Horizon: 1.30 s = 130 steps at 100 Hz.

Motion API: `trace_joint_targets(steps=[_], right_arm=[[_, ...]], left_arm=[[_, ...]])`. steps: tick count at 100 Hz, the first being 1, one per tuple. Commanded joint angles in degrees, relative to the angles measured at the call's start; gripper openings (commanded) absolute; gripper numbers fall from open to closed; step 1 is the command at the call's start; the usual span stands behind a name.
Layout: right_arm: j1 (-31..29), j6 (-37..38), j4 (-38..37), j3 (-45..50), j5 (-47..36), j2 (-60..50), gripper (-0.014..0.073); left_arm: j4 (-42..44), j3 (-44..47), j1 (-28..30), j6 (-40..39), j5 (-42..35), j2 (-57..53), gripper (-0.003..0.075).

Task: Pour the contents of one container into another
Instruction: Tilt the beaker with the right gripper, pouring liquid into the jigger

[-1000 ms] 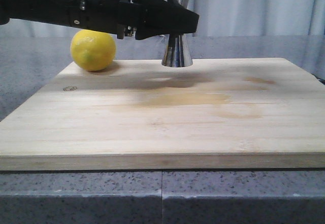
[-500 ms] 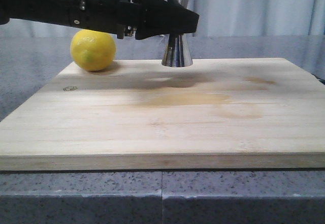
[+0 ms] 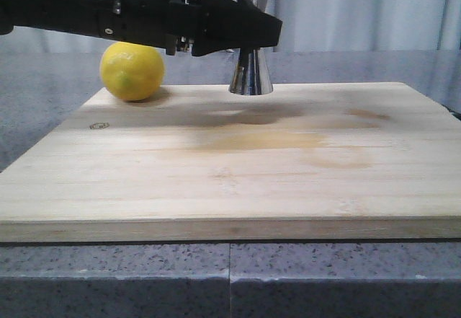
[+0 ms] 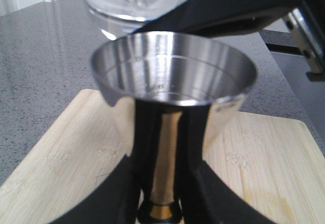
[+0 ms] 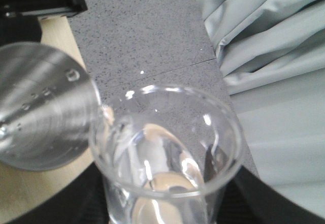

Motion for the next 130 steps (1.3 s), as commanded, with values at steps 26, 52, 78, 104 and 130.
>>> trace_joint_targets(steps=[26, 52, 78, 104, 130], right_arm=[[0.1, -3.3, -1.7, -2.6, -2.6, -1.7, 0.0280], [0.1, -6.8, -1.7, -2.6, -2.3, -1.7, 0.0280], [0.1, -9.3, -1.7, -2.6, -2.1, -1.7, 0.0280], [0.1, -10.0, -1.7, -2.6, -2.1, -1.7, 0.0280], [0.1, -10.9, -1.8, -2.6, -2.1, -1.7, 0.0280]], left_arm=[[-3.8, -1.7, -0.5, -0.3, 3.6, -2.5, 0.0134], [-3.8, -1.7, -0.5, -0.3, 3.6, -2.5, 0.0134], [-3.8, -1.7, -0.5, -0.3, 3.6, -2.5, 0.0134], [-3.8, -1.7, -0.5, -0.3, 3.5, -2.5, 0.0134], [-3.8, -1.7, -0.5, -0.3, 3.5, -2.5, 0.0134]])
